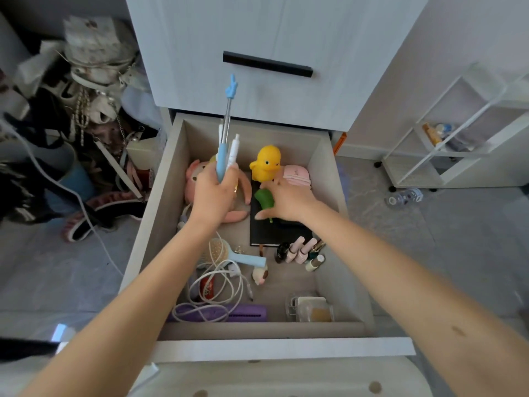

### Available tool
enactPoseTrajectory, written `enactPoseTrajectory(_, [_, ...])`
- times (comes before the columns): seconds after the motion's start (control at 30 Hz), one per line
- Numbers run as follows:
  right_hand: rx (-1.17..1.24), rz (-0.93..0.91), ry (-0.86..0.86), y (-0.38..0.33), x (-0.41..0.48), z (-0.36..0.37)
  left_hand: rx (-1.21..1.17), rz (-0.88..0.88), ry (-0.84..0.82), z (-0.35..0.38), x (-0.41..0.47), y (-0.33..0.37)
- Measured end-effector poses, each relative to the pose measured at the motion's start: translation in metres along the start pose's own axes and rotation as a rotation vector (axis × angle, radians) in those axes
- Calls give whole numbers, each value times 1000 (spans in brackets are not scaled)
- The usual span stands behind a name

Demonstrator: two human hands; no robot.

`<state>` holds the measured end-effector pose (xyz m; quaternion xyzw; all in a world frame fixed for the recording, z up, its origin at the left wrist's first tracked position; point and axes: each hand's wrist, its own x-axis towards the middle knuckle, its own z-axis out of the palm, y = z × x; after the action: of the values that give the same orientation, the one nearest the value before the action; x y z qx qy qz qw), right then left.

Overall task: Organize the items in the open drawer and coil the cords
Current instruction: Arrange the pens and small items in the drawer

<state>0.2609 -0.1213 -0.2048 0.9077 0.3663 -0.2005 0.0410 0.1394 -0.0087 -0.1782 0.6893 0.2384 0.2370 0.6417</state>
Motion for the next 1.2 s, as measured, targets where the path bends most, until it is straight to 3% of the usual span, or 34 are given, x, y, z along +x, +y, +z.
enactPoseTrajectory(0.13, [-230, -17, -57, -12, 10, 10, 112, -2, -1, -2, 1, -3])
enactPoseTrajectory(0.4, [-64, -94, 88, -7, -8, -17, 234, -2, 1, -3, 0, -5])
enactPoseTrajectory(0.57, [76, 19, -208, 14, -33, -39, 302, 8, -19, -1, -3, -6])
enactPoseTrajectory(0.83, [-203, 91, -391, 20, -29, -38, 238, -18, -67, 4, -15, 6])
enactPoseTrajectory(0.97, [-427, 78, -438, 16, -28, -39, 276, -22, -58, 3, -14, 3])
enactPoseTrajectory(1.2, [-492, 75, -396, 13, -33, -43, 371, -39, -55, 1, -8, -6])
